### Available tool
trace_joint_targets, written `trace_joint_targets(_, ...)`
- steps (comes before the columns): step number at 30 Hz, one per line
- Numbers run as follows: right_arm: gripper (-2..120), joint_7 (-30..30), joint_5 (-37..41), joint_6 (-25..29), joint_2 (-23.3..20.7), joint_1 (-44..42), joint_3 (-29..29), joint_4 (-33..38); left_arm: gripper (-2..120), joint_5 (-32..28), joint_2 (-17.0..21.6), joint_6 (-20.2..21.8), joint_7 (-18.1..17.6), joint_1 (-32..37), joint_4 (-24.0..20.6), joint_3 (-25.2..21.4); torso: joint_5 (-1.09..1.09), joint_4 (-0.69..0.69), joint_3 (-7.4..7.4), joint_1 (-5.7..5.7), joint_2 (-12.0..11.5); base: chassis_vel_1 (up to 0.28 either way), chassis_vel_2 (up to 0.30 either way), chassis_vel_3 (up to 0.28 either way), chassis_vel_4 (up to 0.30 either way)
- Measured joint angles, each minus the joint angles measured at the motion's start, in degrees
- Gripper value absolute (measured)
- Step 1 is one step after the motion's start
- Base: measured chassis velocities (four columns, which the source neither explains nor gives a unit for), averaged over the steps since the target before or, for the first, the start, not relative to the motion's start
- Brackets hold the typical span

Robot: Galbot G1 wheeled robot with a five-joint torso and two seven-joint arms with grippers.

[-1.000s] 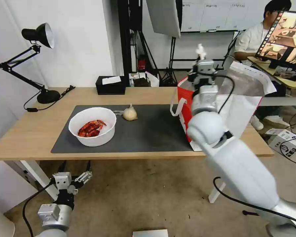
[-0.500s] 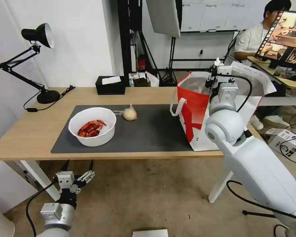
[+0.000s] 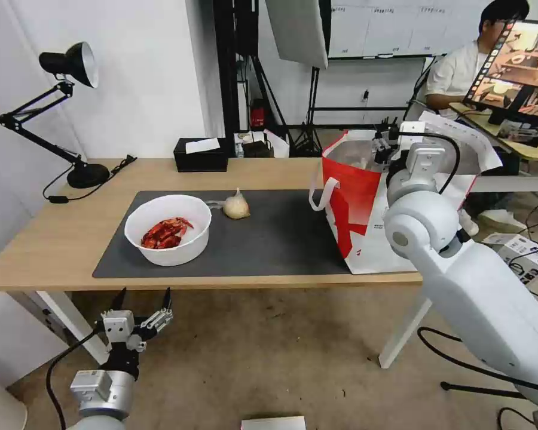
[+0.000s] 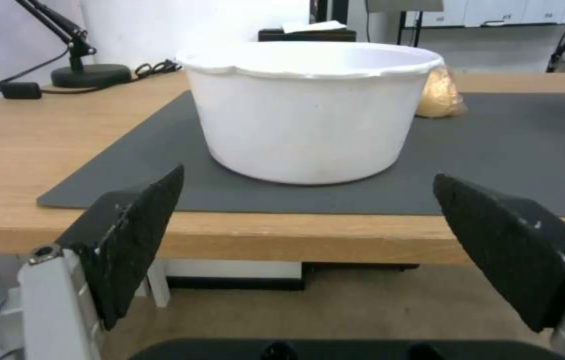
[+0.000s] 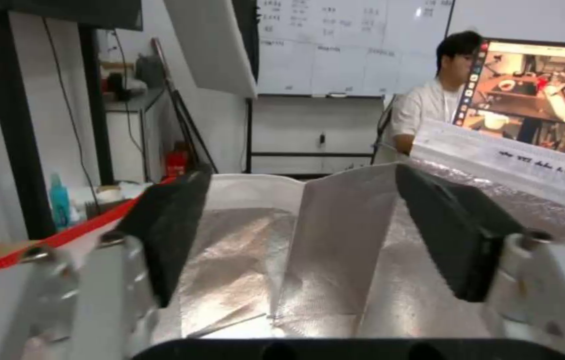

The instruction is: Pick up the trash from the table and place it into the takeout bag.

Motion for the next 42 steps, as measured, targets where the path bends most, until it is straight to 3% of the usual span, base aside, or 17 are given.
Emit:
trace_joint_targets(5,93,-1.73,0.35,3.04,-0.09,-0.74,0.10,1.13,100,0.00,-0.03,-0.02,0.02,0.05,-0.09,-0.10,0.00,0.00,0.00,0.00,0.00,0.000,0.000,0.000,0.000)
trace_joint_targets(7,99,-6.29,0.42,8.47,-0.17,-1.67,0.22,2.45,100,0.04,-0.06,-0.02,0.03,0.07,-0.09,-0.11,0.00,0.00,0.00,0.00,0.00,0.000,0.000,0.000,0.000)
trace_joint_targets(8,99,-6.29,0.42,8.47,-0.17,-1.67,0.22,2.45,100,0.04,-0.06,-0.02,0.03,0.07,-0.09,-0.11,0.00,0.00,0.00,0.00,0.00,0.000,0.000,0.000,0.000)
trace_joint_targets(11,100,-13.73,0.22,14.45,-0.69,-4.15,0.35,4.93,100,0.06,-0.09,-0.02,0.05,-0.09,-0.08,-0.13,-0.01,0.02,0.00,0.00,0.00,0.000,0.000,0.000,0.000)
trace_joint_targets(15,100,-18.00,-0.19,17.04,-1.60,-7.14,1.04,6.51,100,0.08,-0.17,-0.02,0.06,-0.25,0.01,-0.11,-0.01,0.02,0.00,0.00,0.00,0.000,0.000,0.000,0.000)
trace_joint_targets(17,100,-23.61,-1.51,20.57,-3.67,-14.36,3.25,9.51,100,0.12,-0.41,-0.04,0.07,-0.33,0.11,-0.02,0.00,0.01,-0.01,0.00,0.00,0.000,0.000,0.000,0.000)
trace_joint_targets(20,100,-27.43,-3.73,24.35,-4.90,-21.11,5.53,11.85,100,0.18,-0.59,-0.11,0.09,-0.35,0.18,0.00,0.01,0.00,0.00,0.00,0.00,0.000,0.000,0.000,0.000)
trace_joint_targets(23,100,-30.35,-6.75,28.74,-5.30,-28.31,8.14,14.16,100,0.25,-1.00,-0.29,0.13,-0.73,0.40,0.25,0.00,0.01,-0.01,0.00,0.00,0.000,0.000,0.000,0.000)
trace_joint_targets(26,100,-34.41,-11.48,35.90,-4.08,-41.99,12.91,16.54,100,0.29,-0.94,-0.44,0.16,-1.08,0.50,0.51,0.03,-0.03,-0.01,0.00,0.00,0.000,0.000,0.000,0.000)
trace_joint_targets(34,100,-36.96,-13.28,40.98,-3.21,-53.30,20.11,17.48,100,0.25,-0.71,-0.55,0.20,-0.87,0.35,0.58,0.00,-0.01,0.00,0.00,0.00,0.000,0.000,0.000,0.000)
trace_joint_targets(42,100,-39.37,-16.69,44.75,0.07,-58.63,20.51,15.17,100,0.32,-1.06,-1.23,0.32,-0.04,-0.15,0.31,0.00,0.00,-0.01,0.00,0.01,0.000,0.000,0.000,0.000)
